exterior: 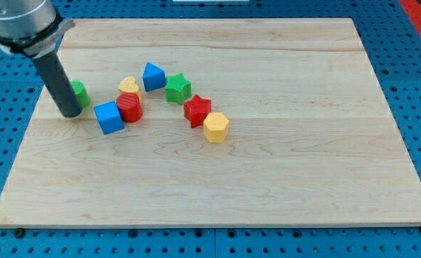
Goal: Slide the blue cube closer to the yellow hexagon
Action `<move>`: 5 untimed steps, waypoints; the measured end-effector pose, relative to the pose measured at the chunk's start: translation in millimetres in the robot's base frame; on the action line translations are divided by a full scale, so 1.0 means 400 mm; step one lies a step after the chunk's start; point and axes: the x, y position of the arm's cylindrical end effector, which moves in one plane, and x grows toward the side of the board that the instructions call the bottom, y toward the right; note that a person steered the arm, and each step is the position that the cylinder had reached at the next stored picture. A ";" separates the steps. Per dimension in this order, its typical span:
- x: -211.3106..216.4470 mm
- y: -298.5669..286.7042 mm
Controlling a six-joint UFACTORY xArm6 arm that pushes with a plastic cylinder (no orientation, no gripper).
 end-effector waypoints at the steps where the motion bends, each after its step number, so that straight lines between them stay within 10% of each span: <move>1: -0.039 0.005; 5: 0.109 0.337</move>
